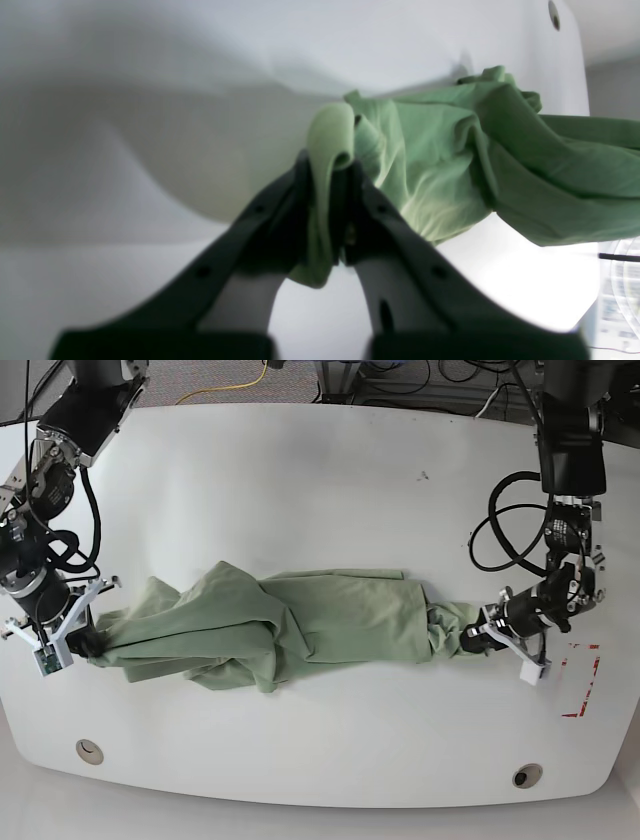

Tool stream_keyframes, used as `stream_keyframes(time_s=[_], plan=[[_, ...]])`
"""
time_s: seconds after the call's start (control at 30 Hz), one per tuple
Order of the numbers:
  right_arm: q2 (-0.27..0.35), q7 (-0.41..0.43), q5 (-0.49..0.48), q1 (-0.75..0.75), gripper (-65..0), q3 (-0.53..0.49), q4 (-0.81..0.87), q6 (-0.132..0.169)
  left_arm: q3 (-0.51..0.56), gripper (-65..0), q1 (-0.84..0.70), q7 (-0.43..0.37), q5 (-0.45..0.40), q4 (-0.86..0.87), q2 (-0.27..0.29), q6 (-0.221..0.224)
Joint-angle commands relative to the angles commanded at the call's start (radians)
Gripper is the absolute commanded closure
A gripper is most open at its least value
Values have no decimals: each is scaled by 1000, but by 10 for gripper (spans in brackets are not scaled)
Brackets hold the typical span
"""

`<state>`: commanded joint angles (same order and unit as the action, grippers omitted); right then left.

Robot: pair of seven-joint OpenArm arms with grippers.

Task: Layout the t-shirt on the table in an organized manner, then fold the t-shirt properly
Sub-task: 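Pull the shirt taut between both grippers, left gripper moving away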

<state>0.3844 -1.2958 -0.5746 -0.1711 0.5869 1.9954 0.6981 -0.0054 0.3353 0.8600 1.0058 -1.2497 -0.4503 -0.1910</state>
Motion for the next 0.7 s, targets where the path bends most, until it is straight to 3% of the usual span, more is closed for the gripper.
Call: stream_keyframes(time_s=[0.3, 0.43, 0.6, 0.7], plan=[[-64, -11, 0, 132, 0, 51, 0, 0, -3, 0, 5, -2, 20, 5, -149, -2], [-71, -11, 0, 163, 0, 58, 0, 0, -3, 0, 21, -3, 20, 8, -189, -12], [-74, -11, 0, 186, 0, 60, 0, 0, -35, 0, 49, -3, 15, 37, -230, -71], [-71, -11, 0, 192, 0, 63, 0, 0, -64, 0, 52, -3, 14, 60, -242, -71]])
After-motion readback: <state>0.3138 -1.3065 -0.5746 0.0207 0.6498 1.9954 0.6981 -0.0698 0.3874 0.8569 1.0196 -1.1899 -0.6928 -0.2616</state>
